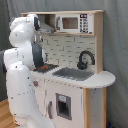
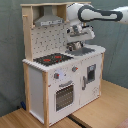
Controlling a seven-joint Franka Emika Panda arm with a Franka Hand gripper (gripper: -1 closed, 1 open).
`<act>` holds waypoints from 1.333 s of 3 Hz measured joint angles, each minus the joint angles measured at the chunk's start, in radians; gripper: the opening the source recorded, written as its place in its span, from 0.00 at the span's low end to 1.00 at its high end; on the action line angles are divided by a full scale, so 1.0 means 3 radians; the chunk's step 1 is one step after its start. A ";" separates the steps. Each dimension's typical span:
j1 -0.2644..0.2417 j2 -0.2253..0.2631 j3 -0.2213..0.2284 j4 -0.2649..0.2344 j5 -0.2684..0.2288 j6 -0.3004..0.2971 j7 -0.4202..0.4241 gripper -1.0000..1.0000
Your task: Play with the kitchen
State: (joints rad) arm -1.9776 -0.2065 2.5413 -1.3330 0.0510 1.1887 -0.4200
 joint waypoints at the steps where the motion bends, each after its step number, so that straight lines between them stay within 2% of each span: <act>1: 0.0067 0.0212 0.0012 -0.0330 -0.0104 0.0187 0.0082 0.00; 2: 0.0128 0.0448 0.0035 -0.0677 -0.0222 0.0388 0.0184 0.00; 4: 0.0176 0.0786 0.0089 -0.1136 -0.0400 0.0661 0.0347 0.00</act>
State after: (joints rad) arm -1.9249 0.0291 2.5680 -1.6737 -0.0690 1.3870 -0.3159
